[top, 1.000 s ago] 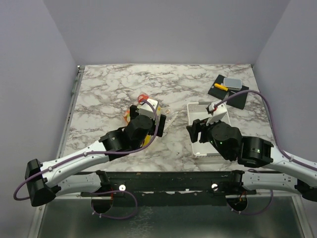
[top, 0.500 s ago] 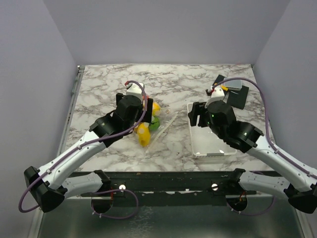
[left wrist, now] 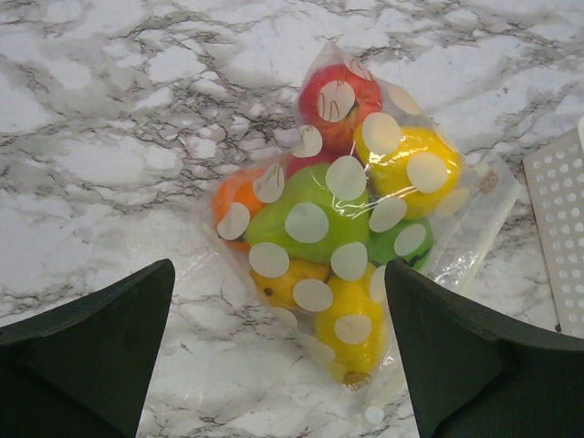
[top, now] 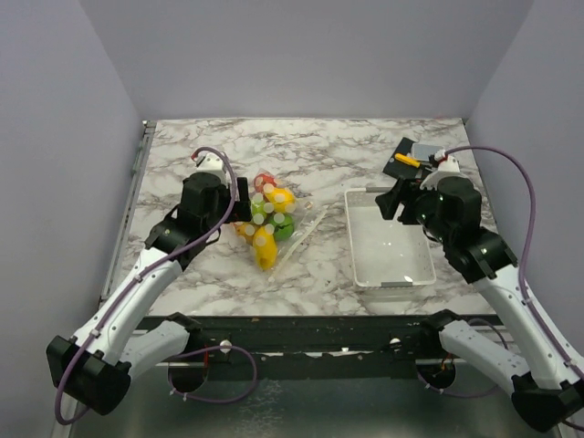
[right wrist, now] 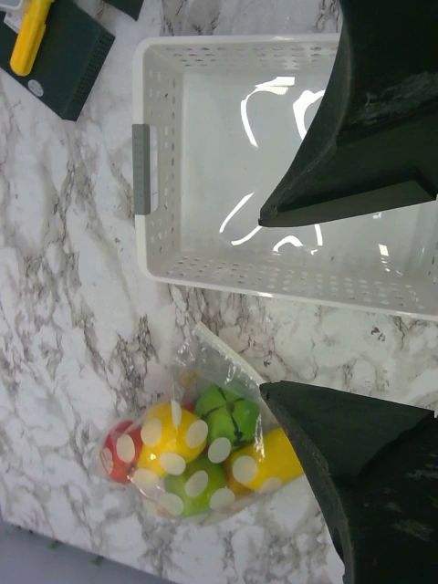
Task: Place the food in the zip-top bag and seal the zipper
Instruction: Reset both arms
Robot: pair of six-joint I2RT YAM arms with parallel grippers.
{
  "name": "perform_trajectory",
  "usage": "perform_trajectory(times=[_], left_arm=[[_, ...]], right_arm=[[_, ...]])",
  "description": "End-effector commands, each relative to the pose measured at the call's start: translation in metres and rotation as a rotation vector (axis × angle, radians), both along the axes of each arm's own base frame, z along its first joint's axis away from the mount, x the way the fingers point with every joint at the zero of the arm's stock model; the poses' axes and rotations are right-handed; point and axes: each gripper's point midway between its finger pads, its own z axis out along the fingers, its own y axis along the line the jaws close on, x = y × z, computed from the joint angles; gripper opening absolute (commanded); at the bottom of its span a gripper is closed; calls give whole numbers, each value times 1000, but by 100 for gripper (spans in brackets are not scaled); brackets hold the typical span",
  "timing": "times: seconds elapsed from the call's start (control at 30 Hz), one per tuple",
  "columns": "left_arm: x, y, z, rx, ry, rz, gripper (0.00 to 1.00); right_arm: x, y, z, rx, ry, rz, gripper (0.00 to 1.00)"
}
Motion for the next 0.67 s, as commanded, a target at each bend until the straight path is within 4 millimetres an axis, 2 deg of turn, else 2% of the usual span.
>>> perform_trajectory(times=[0.0,0.13,0.4,0.63], left_arm=[[-11,-14,21,-116,-87,-74,99],[-20,-12,32,-133,-142,-96,99],[-34,-1,39,-132,-224,-94,99],[-38,2,45,-142,-252,-90,99]], right_arm=[[-18,2,15,38,-104,69,74],[-24,-3,14,29,-118,62,74],[-37,-1,25,65,-203,104,76],[-41,-3,23,70,-213,103,76]])
